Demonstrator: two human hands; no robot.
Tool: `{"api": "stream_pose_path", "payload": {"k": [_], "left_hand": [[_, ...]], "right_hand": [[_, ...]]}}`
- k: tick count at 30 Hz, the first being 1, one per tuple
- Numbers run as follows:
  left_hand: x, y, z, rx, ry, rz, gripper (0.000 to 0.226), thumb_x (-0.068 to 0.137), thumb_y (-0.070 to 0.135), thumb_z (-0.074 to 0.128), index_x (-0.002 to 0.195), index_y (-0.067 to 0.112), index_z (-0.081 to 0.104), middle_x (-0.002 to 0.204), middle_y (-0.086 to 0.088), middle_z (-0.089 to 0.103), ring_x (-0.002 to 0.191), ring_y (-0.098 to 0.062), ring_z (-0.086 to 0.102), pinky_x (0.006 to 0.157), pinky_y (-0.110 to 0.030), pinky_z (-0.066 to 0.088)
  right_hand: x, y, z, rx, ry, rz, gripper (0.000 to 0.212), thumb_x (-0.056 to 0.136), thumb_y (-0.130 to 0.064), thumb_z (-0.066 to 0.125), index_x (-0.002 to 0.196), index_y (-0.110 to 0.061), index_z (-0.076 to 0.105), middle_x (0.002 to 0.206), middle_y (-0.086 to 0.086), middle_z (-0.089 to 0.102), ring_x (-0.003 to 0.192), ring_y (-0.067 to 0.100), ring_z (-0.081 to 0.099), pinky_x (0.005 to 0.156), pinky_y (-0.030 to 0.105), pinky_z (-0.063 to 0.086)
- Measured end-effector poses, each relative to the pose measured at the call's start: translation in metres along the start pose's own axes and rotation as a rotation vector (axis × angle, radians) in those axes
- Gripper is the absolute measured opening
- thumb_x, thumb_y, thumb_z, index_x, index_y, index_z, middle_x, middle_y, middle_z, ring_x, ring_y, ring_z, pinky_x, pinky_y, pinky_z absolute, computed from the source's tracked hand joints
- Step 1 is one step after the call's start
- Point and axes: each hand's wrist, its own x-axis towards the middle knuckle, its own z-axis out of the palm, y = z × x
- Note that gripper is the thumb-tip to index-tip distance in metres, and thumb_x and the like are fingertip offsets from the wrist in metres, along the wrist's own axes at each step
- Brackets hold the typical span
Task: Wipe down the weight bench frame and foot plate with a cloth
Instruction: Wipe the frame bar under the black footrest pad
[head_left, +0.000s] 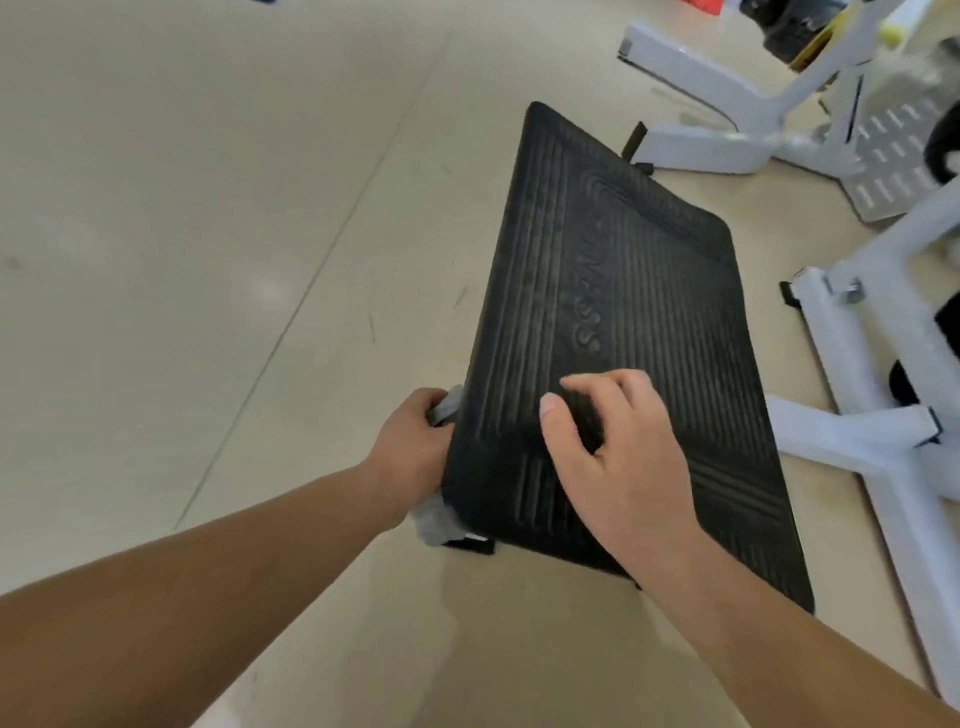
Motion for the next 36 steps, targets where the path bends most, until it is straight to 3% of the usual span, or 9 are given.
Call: {"api": "stream_pose_path", "payload": {"k": [5, 14, 18, 20, 26, 31, 32, 33, 36], "left_hand": [[-0.004, -0.076, 0.005, 0.019, 0.051, -0.086, 0.023, 0.100, 0.026, 0.054, 0.122, 0.029, 0.057, 0.106, 0.003, 0.069, 0.097, -0.020, 0.066, 0.092, -0.040, 0.056], [-0.013, -0.101, 0.025, -0.275, 0.126, 0.031, 0.031, 0.103, 0.019, 0.047, 0.119, 0.039, 0.063, 0.110, 0.012, 0.072, 0.096, 0.000, 0.064, 0.083, -0.023, 0.052], [-0.028, -0.064, 0.045, -0.502, -0.062, 0.154, 0.030, 0.110, 0.019, 0.043, 0.131, 0.021, 0.065, 0.105, -0.015, 0.071, 0.104, -0.030, 0.070, 0.093, -0.036, 0.058], [-0.028, -0.067, 0.058, -0.554, -0.127, 0.074, 0.044, 0.112, 0.033, 0.037, 0.137, 0.001, 0.054, 0.114, -0.023, 0.062, 0.119, -0.043, 0.059, 0.105, -0.054, 0.047], [0.006, -0.118, 0.079, -0.279, -0.050, -0.087, 0.054, 0.109, 0.050, 0.020, 0.162, 0.041, 0.016, 0.170, 0.012, 0.016, 0.157, -0.019, 0.008, 0.128, -0.046, 0.004], [0.004, -0.083, 0.081, -0.701, -0.119, -0.109, 0.047, 0.098, 0.064, 0.046, 0.118, 0.028, 0.069, 0.099, 0.025, 0.056, 0.098, -0.001, 0.063, 0.088, -0.022, 0.054], [0.005, -0.080, 0.080, -0.742, -0.117, -0.155, 0.045, 0.098, 0.059, 0.051, 0.112, 0.023, 0.073, 0.123, -0.010, 0.058, 0.087, 0.000, 0.064, 0.080, -0.020, 0.054], [0.005, -0.081, 0.082, -0.724, -0.122, -0.200, 0.045, 0.098, 0.060, 0.052, 0.106, 0.022, 0.075, 0.089, -0.007, 0.075, 0.086, -0.004, 0.067, 0.079, -0.024, 0.057], [0.008, -0.101, 0.084, -0.555, -0.072, -0.175, 0.057, 0.091, 0.079, 0.041, 0.125, 0.042, 0.068, 0.124, 0.001, 0.072, 0.131, -0.020, 0.060, 0.114, -0.050, 0.046]], "right_hand": [[-0.077, -0.010, 0.038, -0.109, 0.154, -0.010, 0.040, 0.099, -0.045, 0.041, 0.126, -0.024, 0.063, 0.127, -0.005, 0.054, 0.119, 0.017, 0.051, 0.097, 0.045, 0.049], [-0.113, 0.005, 0.077, -0.175, 0.318, 0.020, 0.051, 0.107, -0.041, 0.030, 0.140, -0.011, 0.053, 0.142, 0.010, 0.047, 0.135, 0.031, 0.041, 0.112, 0.055, 0.035], [-0.122, 0.017, 0.091, -0.248, 0.353, -0.043, 0.052, 0.105, -0.032, 0.032, 0.150, -0.009, 0.046, 0.153, 0.015, 0.044, 0.146, 0.035, 0.035, 0.118, 0.059, 0.028], [-0.120, 0.018, 0.096, -0.269, 0.380, -0.049, 0.052, 0.105, -0.030, 0.033, 0.151, -0.008, 0.044, 0.154, 0.015, 0.042, 0.147, 0.035, 0.034, 0.119, 0.059, 0.026], [-0.123, 0.021, 0.104, -0.286, 0.429, -0.053, 0.053, 0.104, -0.030, 0.034, 0.150, -0.005, 0.045, 0.154, 0.017, 0.043, 0.148, 0.035, 0.034, 0.118, 0.061, 0.025], [-0.120, 0.025, 0.105, -0.298, 0.450, -0.067, 0.053, 0.104, -0.029, 0.034, 0.150, -0.006, 0.043, 0.153, 0.017, 0.042, 0.148, 0.035, 0.033, 0.119, 0.059, 0.024], [-0.120, 0.024, 0.105, -0.297, 0.448, -0.069, 0.053, 0.104, -0.029, 0.034, 0.150, -0.006, 0.043, 0.154, 0.017, 0.042, 0.148, 0.035, 0.033, 0.119, 0.059, 0.024], [-0.120, 0.024, 0.105, -0.296, 0.447, -0.070, 0.053, 0.104, -0.029, 0.034, 0.150, -0.006, 0.043, 0.154, 0.017, 0.042, 0.148, 0.035, 0.033, 0.119, 0.059, 0.024], [-0.119, 0.024, 0.106, -0.303, 0.456, -0.067, 0.053, 0.103, -0.029, 0.036, 0.149, -0.005, 0.046, 0.152, 0.017, 0.043, 0.147, 0.036, 0.035, 0.117, 0.060, 0.026]]}}
